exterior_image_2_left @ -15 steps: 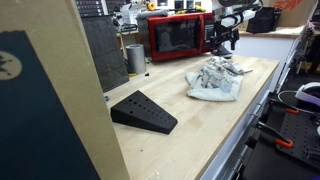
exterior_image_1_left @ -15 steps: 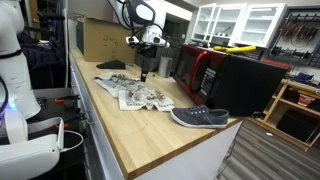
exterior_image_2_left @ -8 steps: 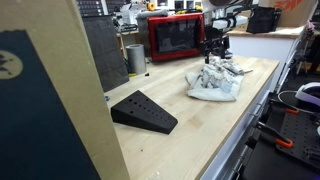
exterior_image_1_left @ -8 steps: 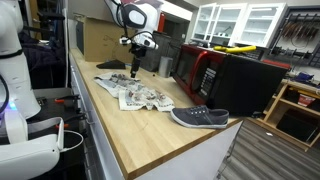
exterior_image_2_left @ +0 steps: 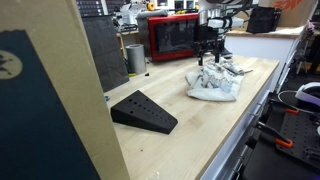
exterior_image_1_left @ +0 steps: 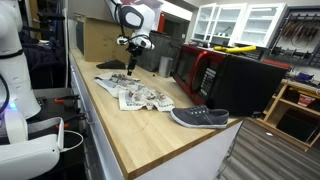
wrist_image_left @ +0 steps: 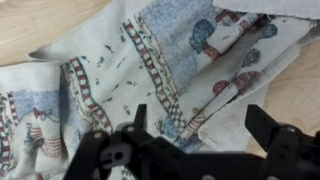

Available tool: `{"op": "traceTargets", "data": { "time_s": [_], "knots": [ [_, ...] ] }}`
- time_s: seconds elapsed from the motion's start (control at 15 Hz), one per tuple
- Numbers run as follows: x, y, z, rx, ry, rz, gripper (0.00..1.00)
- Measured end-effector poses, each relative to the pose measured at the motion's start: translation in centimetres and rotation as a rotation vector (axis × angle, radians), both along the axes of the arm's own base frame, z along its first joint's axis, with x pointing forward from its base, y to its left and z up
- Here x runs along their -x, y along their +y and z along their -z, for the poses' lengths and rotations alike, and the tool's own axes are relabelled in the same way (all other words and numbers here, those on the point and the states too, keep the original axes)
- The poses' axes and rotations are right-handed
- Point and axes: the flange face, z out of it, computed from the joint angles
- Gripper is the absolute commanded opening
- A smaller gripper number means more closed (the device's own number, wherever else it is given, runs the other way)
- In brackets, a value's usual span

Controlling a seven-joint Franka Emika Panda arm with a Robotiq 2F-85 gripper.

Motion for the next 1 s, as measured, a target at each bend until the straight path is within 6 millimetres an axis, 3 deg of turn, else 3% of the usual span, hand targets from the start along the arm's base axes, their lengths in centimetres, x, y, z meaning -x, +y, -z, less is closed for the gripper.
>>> {"op": "traceTargets", "data": {
  "time_s": [0.2, 0.6, 1.0],
  "knots": [
    [-0.2, 0.7, 0.3, -0.02, -0.008, 0.01, 1.0],
    [-1.0, 4.2, 1.5, -0.04, -0.046, -0.014, 1.0],
    [-3.3, 5.4, 2.6, -0.031, -0.096, 0.026, 1.0]
  ]
}}
